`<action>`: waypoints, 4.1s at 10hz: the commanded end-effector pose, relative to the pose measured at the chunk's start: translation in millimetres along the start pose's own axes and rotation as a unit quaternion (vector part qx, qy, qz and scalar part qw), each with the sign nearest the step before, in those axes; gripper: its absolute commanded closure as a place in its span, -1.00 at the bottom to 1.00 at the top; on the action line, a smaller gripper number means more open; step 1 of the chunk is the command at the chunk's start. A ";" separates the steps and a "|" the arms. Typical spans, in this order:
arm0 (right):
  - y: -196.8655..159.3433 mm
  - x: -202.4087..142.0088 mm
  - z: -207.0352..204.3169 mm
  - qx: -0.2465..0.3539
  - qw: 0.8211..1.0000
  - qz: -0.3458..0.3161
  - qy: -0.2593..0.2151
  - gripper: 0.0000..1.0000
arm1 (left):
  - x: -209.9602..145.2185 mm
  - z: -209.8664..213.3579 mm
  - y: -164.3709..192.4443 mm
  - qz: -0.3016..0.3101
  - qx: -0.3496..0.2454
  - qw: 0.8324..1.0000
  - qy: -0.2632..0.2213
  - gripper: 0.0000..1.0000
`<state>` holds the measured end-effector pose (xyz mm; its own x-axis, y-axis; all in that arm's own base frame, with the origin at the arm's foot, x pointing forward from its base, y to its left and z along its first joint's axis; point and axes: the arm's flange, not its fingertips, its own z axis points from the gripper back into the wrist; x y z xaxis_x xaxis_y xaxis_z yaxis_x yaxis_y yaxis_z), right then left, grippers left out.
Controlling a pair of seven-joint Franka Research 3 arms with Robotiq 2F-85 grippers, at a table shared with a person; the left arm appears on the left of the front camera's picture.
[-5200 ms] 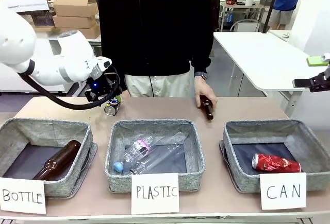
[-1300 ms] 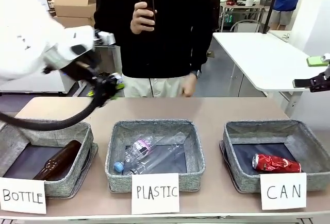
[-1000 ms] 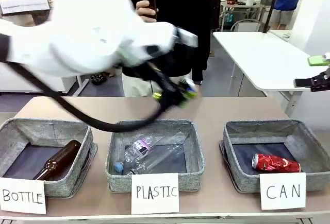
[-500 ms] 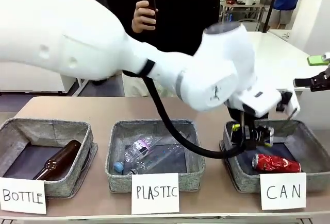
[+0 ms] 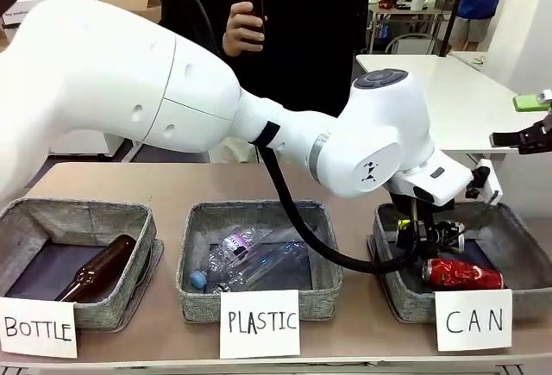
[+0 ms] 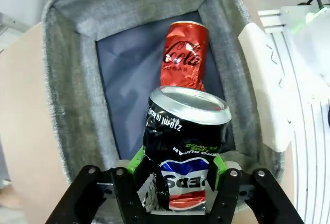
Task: Sort the can waste into the basket.
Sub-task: Pick up the can waste from the table and place it in the right Fabric basket.
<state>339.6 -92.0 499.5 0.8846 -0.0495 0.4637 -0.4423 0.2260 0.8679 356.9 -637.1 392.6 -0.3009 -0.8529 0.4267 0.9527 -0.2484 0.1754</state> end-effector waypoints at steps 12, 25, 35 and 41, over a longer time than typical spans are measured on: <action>0.8 -1.2 1.1 0.003 1.000 0.007 0.003 -1.00 | -210.7 291.7 -40.5 0.237 0.035 0.971 0.011 -1.00; 0.8 -1.2 1.1 0.003 1.000 0.007 0.003 -1.00 | -540.6 495.9 -162.2 0.587 -0.003 0.729 -0.351 -1.00; 0.8 -1.2 1.1 0.003 1.000 0.007 0.003 -1.00 | -540.6 495.9 -162.2 0.587 -0.003 0.729 -0.351 -1.00; 0.8 -1.2 1.1 0.003 1.000 0.007 0.003 -1.00 | -540.6 495.9 -162.2 0.587 -0.003 0.729 -0.351 -1.00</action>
<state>339.3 -92.7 499.5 0.8846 -0.0506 0.4636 -0.4419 0.2269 0.8679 346.1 91.5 574.8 0.7896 -0.0171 0.6134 0.5499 0.4635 -0.6948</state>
